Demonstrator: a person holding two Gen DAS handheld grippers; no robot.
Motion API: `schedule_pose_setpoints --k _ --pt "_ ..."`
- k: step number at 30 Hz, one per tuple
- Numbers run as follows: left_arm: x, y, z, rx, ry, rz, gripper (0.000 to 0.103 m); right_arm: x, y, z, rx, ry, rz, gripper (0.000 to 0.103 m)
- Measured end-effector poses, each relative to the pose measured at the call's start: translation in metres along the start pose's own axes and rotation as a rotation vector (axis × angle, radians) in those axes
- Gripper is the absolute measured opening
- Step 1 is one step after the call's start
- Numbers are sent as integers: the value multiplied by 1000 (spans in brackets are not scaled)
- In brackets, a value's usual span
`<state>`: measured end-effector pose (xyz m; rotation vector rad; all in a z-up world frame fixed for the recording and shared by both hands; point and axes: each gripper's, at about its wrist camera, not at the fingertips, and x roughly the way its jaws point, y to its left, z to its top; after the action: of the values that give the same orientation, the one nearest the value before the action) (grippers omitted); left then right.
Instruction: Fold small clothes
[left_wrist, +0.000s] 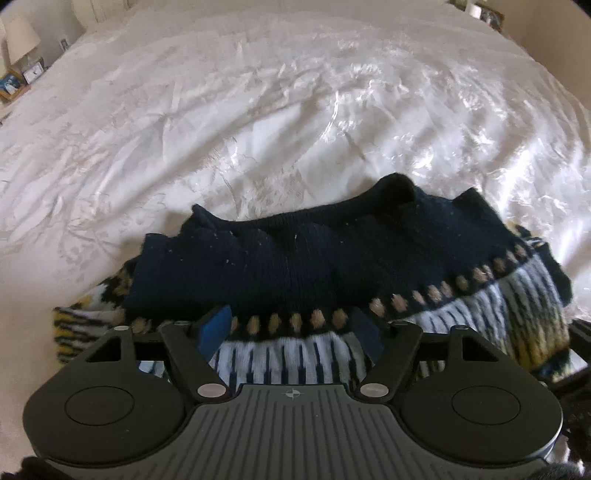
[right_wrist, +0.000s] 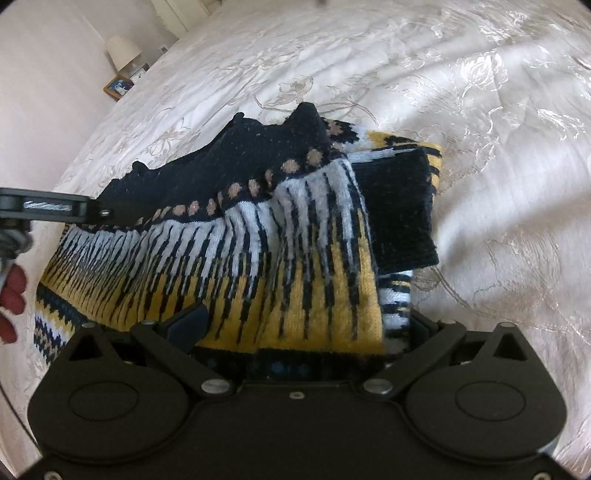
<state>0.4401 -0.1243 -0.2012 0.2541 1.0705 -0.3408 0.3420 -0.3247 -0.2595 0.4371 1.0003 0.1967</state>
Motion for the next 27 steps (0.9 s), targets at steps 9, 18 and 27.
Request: schedule_pose_setpoints --k 9,18,27 --pt "-18 -13 -36 32 14 16 71 0 -1 0 -10 6 15 103" --pt "18 -18 -61 12 85 23 91 -4 -11 2 19 6 72 103" --pt "33 -6 -57 -9 85 13 103 -8 -42 4 202 -24 207 103"
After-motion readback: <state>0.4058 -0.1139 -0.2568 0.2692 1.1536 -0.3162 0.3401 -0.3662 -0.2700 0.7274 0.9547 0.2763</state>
